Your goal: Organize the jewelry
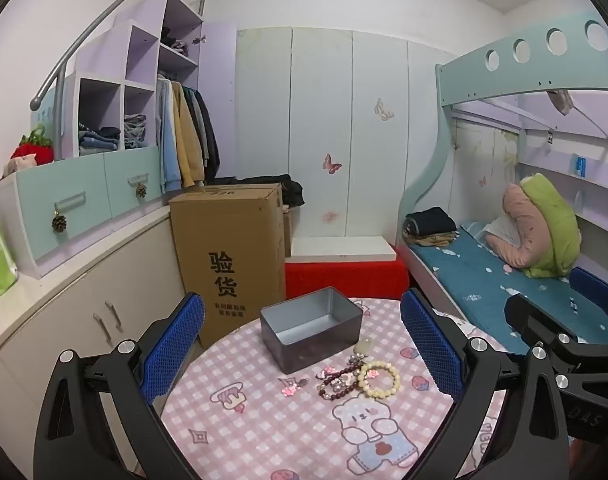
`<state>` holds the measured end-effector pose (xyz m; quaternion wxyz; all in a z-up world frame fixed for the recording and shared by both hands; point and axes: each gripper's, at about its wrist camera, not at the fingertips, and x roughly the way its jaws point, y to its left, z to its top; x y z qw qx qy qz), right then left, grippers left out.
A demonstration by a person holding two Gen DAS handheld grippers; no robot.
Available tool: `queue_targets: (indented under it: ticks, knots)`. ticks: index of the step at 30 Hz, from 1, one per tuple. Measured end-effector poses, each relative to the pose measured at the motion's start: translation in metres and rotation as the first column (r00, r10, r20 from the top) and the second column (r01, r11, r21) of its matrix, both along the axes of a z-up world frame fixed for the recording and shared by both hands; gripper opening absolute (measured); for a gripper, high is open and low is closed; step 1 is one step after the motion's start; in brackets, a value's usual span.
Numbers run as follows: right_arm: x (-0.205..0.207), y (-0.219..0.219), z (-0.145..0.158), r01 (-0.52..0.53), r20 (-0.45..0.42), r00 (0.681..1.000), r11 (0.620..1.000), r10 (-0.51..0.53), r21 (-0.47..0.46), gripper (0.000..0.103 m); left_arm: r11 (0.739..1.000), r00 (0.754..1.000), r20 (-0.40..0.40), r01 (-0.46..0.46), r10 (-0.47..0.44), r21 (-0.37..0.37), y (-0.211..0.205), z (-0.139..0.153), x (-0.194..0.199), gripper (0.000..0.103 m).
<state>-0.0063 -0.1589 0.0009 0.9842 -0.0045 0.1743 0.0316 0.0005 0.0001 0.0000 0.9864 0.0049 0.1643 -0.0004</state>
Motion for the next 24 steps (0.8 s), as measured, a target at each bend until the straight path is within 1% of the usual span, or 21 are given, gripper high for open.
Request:
queue_targets:
  ticks: [1,6,15,24]
  knots:
    - [-0.0002,0.0001,0.0001,-0.002,0.006,1.0,1.0,0.002,-0.001,0.097,1.0,1.0,0.006,0.0,-0.001,0.007,-0.0005,0.0001,-0.0005,0.095]
    - [-0.0006,-0.0001,0.0006,0.002,0.006,1.0,1.0,-0.002,-0.001,0.097,1.0,1.0,0.001,0.008,-0.008,-0.009,0.0024,-0.0006,-0.0012,0.095]
    - [0.0007,0.0002,-0.0001,0.001,0.0,1.0,1.0,-0.001,-0.004,0.097,1.0,1.0,0.0,0.002,-0.002,-0.001,0.0027,-0.0037,0.0064,0.095]
    - [0.0012,-0.0021,0.0009,0.004,0.001,1.0,1.0,-0.004,-0.003,0.097,1.0,1.0,0.016,0.001,-0.001,0.007,-0.0027,-0.0003,-0.0006,0.095]
